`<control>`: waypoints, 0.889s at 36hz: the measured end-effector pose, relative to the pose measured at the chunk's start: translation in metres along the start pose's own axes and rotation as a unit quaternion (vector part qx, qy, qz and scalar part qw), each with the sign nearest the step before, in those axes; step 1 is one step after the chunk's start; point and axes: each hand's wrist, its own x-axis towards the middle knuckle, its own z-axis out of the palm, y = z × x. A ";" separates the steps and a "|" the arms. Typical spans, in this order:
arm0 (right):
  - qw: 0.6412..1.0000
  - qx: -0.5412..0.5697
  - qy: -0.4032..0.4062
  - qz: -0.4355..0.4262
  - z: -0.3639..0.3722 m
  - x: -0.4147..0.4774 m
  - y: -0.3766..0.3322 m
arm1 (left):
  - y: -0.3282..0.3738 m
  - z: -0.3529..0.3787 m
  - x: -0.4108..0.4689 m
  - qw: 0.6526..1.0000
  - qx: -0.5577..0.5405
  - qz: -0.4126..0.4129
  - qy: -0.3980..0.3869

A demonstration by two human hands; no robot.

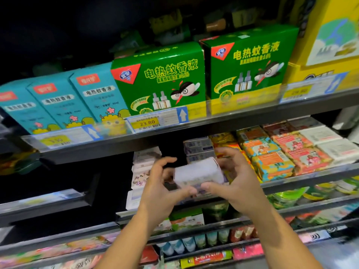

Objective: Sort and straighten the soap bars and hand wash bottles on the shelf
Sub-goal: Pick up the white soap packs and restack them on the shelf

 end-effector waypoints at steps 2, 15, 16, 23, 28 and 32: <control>1.000 0.011 0.002 -0.019 0.005 0.000 -0.003 | -0.003 0.001 -0.001 0.999 0.033 0.000 -0.025; 1.000 0.022 -0.015 -0.002 0.015 0.005 0.004 | -0.012 -0.003 -0.009 0.990 -0.115 -0.079 0.016; 0.999 0.029 -0.016 0.006 0.013 0.007 0.004 | -0.009 -0.005 -0.007 0.987 -0.133 -0.079 0.034; 0.986 0.112 -0.010 0.126 0.020 0.006 0.000 | 0.000 -0.005 -0.004 0.974 -0.192 -0.121 0.031; 0.962 0.026 0.007 0.271 0.010 0.011 0.008 | -0.004 0.001 -0.007 0.969 -0.084 -0.231 -0.026; 0.950 -0.017 -0.034 0.310 0.006 0.012 0.012 | -0.005 0.002 -0.008 0.960 -0.064 -0.271 -0.017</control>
